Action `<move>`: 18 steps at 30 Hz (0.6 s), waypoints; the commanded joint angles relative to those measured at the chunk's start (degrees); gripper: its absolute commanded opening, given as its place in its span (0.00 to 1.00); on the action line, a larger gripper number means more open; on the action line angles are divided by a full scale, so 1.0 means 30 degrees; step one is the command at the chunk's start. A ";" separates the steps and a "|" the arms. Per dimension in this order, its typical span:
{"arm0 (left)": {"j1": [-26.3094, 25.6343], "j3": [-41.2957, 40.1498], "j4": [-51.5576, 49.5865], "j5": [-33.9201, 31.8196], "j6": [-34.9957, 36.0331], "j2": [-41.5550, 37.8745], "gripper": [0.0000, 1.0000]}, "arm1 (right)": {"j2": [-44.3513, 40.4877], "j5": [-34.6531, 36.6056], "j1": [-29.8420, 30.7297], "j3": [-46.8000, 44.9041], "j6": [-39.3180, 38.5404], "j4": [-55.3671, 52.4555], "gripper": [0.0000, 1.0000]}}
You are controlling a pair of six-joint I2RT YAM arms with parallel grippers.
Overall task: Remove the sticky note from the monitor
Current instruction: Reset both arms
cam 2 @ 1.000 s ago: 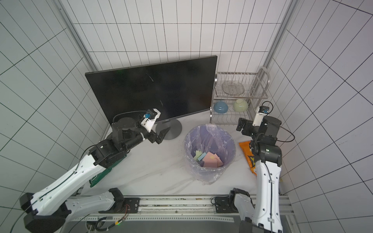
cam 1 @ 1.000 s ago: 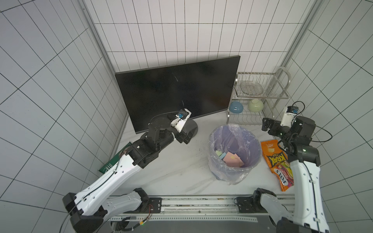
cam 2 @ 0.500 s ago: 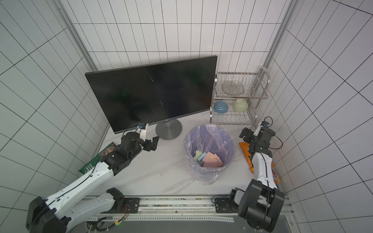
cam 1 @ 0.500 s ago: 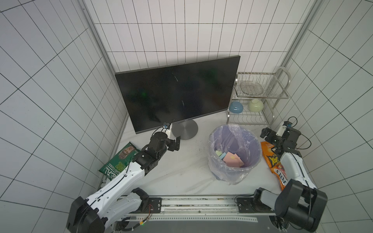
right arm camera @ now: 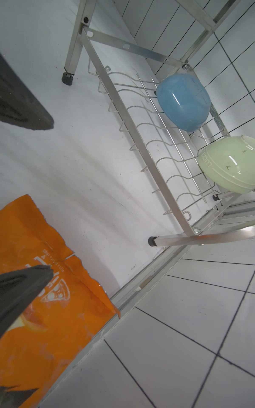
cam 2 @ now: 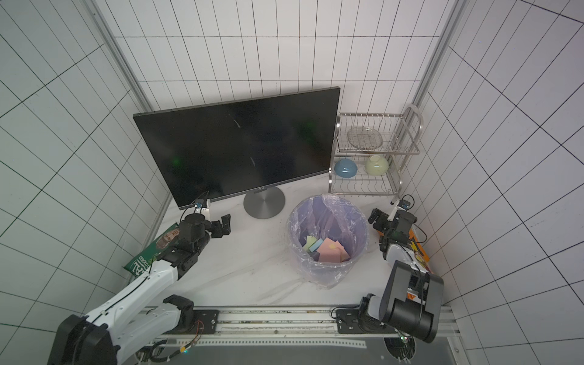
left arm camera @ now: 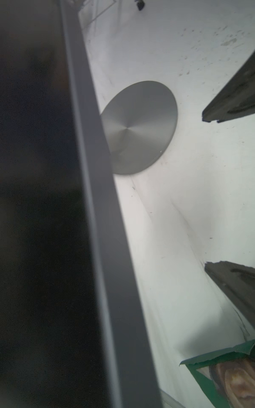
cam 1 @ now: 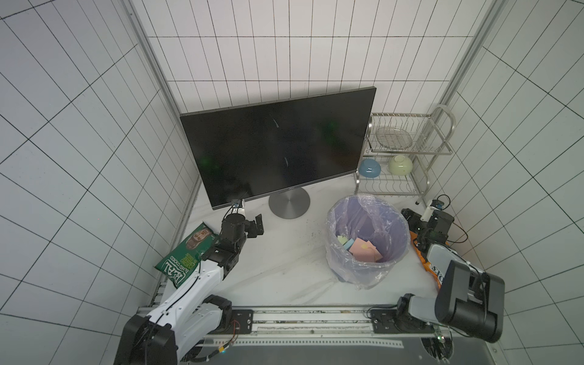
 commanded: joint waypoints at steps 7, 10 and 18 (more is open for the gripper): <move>0.1933 -0.3348 0.6720 -0.0912 0.1937 -0.0297 0.98 | 0.0517 0.0889 0.0968 -0.1734 -0.0413 0.4271 0.99; 0.2693 -0.4403 0.9910 -0.0853 0.1492 0.0715 0.98 | 0.0401 0.1138 0.1088 -0.2185 -0.0426 0.5286 0.99; 0.3605 -0.3216 0.9513 0.0249 0.0970 0.3236 0.98 | -0.0293 0.0792 0.1292 -0.4150 -0.0625 0.8670 0.99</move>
